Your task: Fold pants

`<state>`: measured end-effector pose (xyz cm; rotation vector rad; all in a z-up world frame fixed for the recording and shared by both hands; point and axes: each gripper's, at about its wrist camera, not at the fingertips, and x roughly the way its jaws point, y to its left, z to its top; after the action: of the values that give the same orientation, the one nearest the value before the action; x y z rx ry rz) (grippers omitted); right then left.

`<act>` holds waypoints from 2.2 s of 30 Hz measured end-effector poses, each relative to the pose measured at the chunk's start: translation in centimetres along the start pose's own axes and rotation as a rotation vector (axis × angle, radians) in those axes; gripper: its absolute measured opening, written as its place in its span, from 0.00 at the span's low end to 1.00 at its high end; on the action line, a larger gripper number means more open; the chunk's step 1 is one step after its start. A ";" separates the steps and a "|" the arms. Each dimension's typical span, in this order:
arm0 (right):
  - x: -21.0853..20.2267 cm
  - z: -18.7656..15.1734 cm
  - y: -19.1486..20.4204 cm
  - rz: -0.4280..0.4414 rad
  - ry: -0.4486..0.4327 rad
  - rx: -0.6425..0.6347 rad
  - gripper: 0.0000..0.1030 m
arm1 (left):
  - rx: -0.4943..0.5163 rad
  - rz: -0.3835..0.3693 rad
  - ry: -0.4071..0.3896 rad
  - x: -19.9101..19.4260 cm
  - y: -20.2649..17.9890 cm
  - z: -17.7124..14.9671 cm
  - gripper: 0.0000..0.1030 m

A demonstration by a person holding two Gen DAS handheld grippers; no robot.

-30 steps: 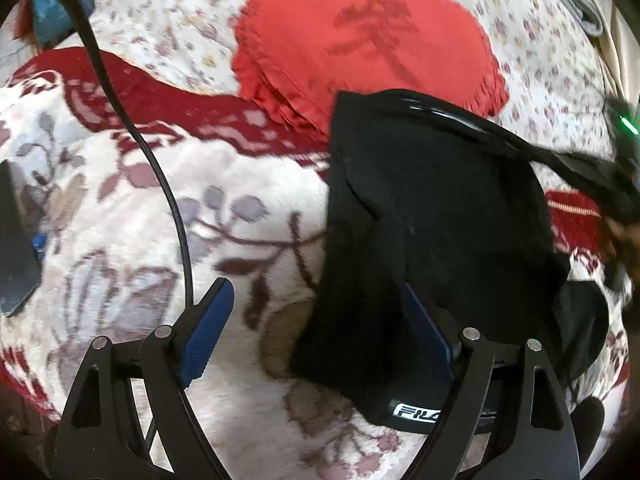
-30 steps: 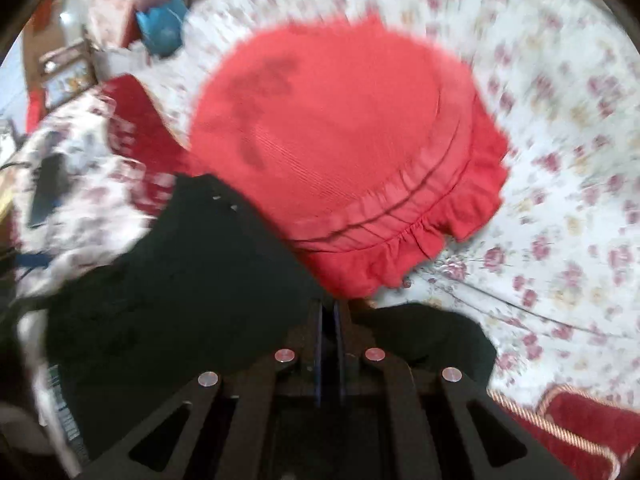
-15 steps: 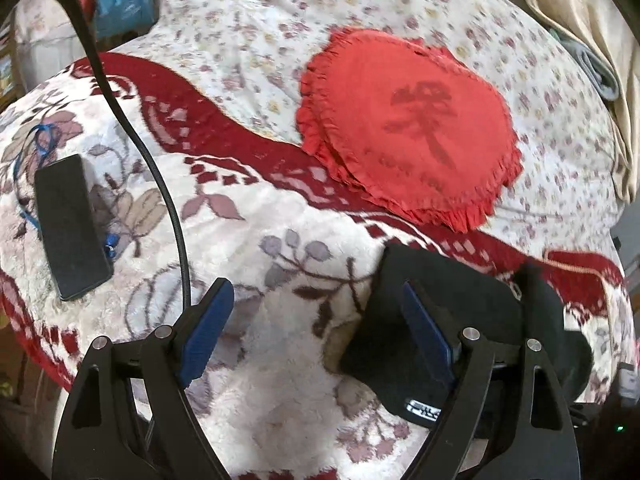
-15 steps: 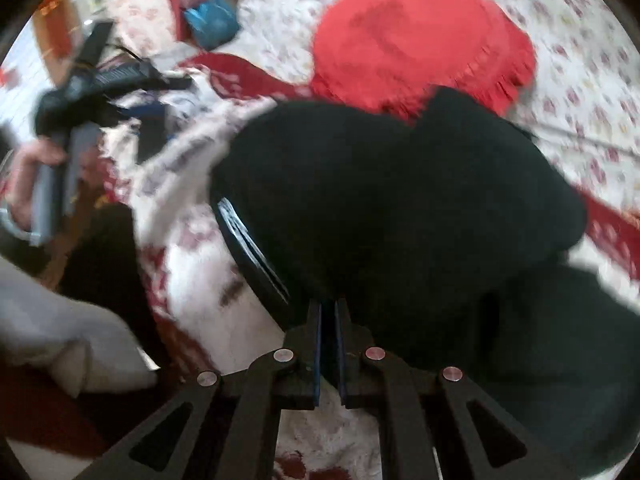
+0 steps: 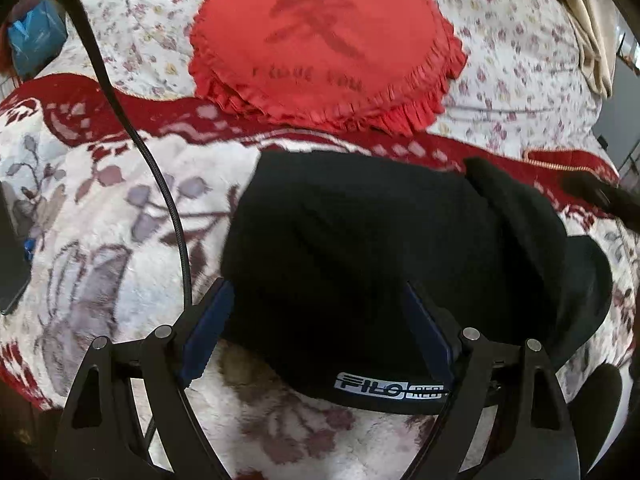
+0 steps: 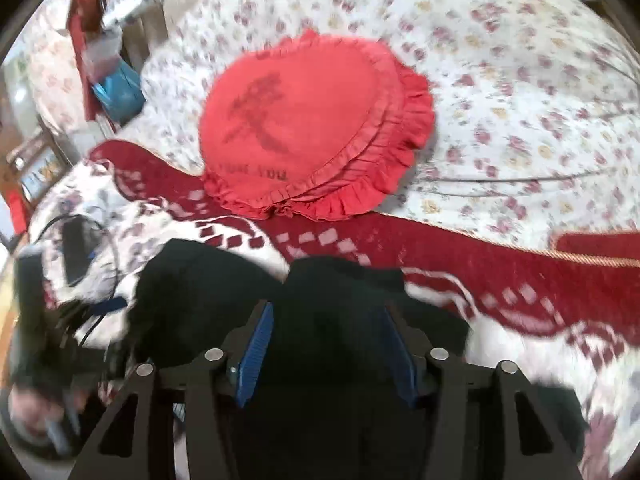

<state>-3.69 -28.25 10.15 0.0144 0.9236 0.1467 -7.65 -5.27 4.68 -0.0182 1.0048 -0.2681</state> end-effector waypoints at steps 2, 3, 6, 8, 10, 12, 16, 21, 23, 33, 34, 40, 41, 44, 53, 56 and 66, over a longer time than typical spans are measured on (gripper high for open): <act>3.5 1.7 0.8 -0.006 0.060 0.007 0.61 | -0.001 -0.003 0.018 0.7 -0.2 -0.1 0.83; 5.2 2.1 1.2 -0.010 0.088 -0.002 0.61 | 0.004 0.001 0.022 1.0 -0.3 -0.2 0.83; 9.6 2.3 1.2 -0.048 0.169 -0.019 0.05 | 0.010 0.005 0.016 0.8 -0.5 -0.3 0.83; 9.2 1.9 0.0 -0.028 0.156 0.012 0.04 | 0.010 -0.004 0.015 0.7 -0.4 -0.3 0.83; 5.9 1.5 -1.4 0.004 0.088 0.041 0.04 | 0.006 -0.008 0.012 0.7 -0.3 -0.3 0.83; 0.9 0.6 -3.0 -0.004 0.001 0.070 0.04 | -0.004 -0.008 0.013 0.8 -0.2 -0.3 0.83; -10.3 -5.0 -8.5 -0.071 -0.123 0.193 0.04 | -0.018 -0.016 0.008 0.6 -0.3 -0.3 0.83; -10.7 -15.9 -14.4 -0.134 0.113 0.388 0.14 | 0.002 -0.006 0.011 0.5 -1.0 -0.3 0.83; -10.3 -18.5 -15.7 -0.219 0.167 0.433 0.16 | 0.016 0.008 0.015 0.5 -1.2 -0.4 0.83; -12.8 -14.4 -19.2 -0.232 -0.081 0.490 0.64 | 0.036 0.033 0.007 -0.3 -1.5 0.0 0.83; -12.5 -14.0 -19.3 -0.231 -0.085 0.475 0.64 | 0.041 0.037 0.005 -0.4 -1.4 0.0 0.83; -6.9 -11.9 -18.7 -0.161 -0.017 0.348 0.32 | 0.000 0.057 -0.017 -1.2 0.0 0.6 0.83; -6.0 -11.6 -18.3 -0.129 0.017 0.310 0.02 | -0.010 0.058 -0.018 -1.4 0.4 0.7 0.83; -6.0 -11.2 -16.9 -0.188 0.018 0.215 0.00 | -0.017 0.076 -0.025 -1.8 1.1 0.7 0.83; -5.7 -11.8 -22.2 -0.349 -0.002 0.363 0.00 | -0.091 0.066 -0.009 -1.6 3.2 0.6 0.83; -8.6 -12.2 -21.8 -0.213 -0.117 0.404 0.27 | -0.091 0.068 -0.019 -1.9 3.5 0.5 0.83; -5.9 -11.8 -16.4 -0.123 0.016 0.153 0.61 | -0.102 0.048 -0.006 -1.8 3.3 0.2 0.83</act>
<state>-14.61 -45.86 6.48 0.0976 0.9478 -0.0379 -7.66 -1.64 5.88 -0.0869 1.0106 -0.1725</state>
